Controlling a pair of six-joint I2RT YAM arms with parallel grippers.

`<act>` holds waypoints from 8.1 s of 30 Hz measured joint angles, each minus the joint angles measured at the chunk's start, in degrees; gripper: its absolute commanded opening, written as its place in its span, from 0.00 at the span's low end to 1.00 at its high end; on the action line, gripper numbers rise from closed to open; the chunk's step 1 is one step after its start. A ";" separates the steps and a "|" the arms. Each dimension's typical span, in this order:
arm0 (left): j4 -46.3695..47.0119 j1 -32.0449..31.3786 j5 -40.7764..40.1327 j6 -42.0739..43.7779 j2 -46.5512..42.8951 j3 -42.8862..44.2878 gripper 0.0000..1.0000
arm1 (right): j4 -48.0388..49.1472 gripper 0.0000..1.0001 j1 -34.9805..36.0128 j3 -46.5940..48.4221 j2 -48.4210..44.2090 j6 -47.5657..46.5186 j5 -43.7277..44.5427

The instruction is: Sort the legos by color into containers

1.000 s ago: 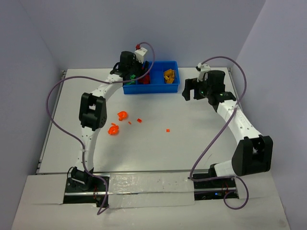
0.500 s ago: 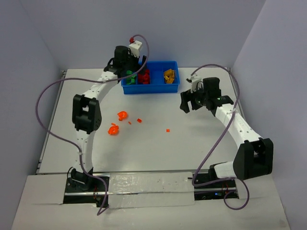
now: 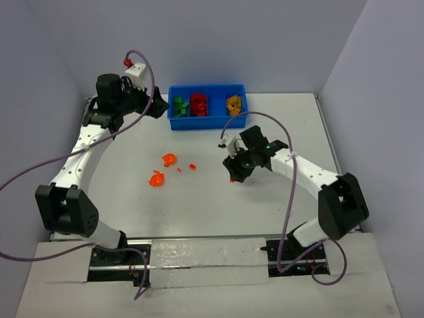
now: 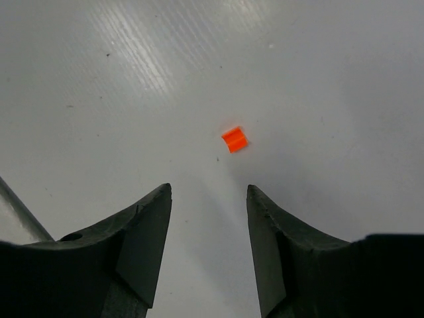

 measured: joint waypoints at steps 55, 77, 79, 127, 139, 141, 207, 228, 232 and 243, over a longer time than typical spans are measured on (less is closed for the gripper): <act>-1.51 0.61 0.51 -1.78 -0.58 -4.46 0.96 | 0.48 0.34 7.07 7.37 18.73 10.38 15.37; -1.68 2.93 0.24 0.44 -3.31 -11.78 0.99 | 9.08 0.33 -4.75 61.49 40.23 16.40 12.02; -1.90 3.07 -0.02 1.43 -3.72 -13.07 0.99 | 10.09 0.33 -5.75 63.10 44.31 17.76 11.62; -19.45 3.98 12.90 18.60 31.04 -2.28 0.38 | 20.02 0.75 -9.08 38.96 22.09 25.56 2.63; -22.98 4.31 17.04 18.11 33.13 -0.23 0.07 | 18.69 0.75 -10.81 36.69 21.35 25.50 1.90; -23.53 4.35 17.99 17.96 33.13 0.21 0.02 | 18.63 0.75 -10.85 36.00 20.97 25.47 1.86; -0.68 -6.64 2.47 -4.04 27.41 22.67 0.63 | 13.14 0.95 -17.59 3.02 -5.10 19.84 -1.20; -33.70 10.67 15.35 31.76 10.55 -19.26 0.48 | 12.90 0.94 -12.65 3.22 -0.57 19.83 -2.99; -31.53 10.67 13.98 31.61 11.91 -20.46 0.47 | 12.85 0.94 -12.65 3.22 -0.57 19.79 -2.99; -26.05 10.67 11.41 29.37 16.64 -20.52 0.41 | 12.73 0.94 -12.65 3.22 -0.57 19.63 -2.98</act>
